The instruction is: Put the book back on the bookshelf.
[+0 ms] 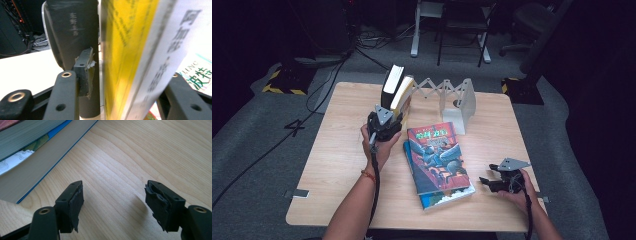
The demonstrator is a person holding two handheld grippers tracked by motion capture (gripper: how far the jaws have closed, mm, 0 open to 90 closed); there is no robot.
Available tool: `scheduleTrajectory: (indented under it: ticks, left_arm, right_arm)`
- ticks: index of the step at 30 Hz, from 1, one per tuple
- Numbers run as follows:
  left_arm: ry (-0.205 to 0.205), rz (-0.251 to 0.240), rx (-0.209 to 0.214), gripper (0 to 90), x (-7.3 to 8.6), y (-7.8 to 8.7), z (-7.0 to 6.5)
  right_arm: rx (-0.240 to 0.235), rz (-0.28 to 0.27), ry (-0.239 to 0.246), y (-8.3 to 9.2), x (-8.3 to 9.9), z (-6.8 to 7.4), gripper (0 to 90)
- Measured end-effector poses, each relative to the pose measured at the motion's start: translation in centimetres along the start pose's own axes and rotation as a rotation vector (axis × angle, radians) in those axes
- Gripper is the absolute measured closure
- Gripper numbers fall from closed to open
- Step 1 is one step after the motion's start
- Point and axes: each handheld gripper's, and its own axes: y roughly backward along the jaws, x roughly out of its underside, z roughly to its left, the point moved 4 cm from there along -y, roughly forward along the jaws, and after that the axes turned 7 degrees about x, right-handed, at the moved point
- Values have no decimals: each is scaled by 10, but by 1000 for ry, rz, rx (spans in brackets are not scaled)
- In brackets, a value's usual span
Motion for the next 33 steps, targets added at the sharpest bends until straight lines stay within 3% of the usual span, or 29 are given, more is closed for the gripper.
scheduleTrajectory:
  ticks: [12, 15, 21, 26, 28, 33]
  left_arm:
    - [-31, -3, 50, 485, 17, 22, 2]
    - [-68, 23, 60, 517, 27, 25, 2]
    - [-101, 88, 90, 591, 47, 19, 3]
    - [-98, 122, 117, 652, 59, 11, 5]
    - [-109, 130, 105, 676, 61, 8, 4]
    - [-71, 114, 109, 704, 61, 5, 2]
  right_arm:
    - [0, -1, 0, 0, 0, 0, 312]
    - [-1, 0, -1, 0, 0, 0, 312]
    - [1, 0, 0, 0, 0, 1, 313]
    - [-4, -1, 3, 0, 0, 1, 312]
    - [-6, -1, 0, 0, 0, 1, 310]
    - [-7, -2, 0, 0, 0, 1, 310]
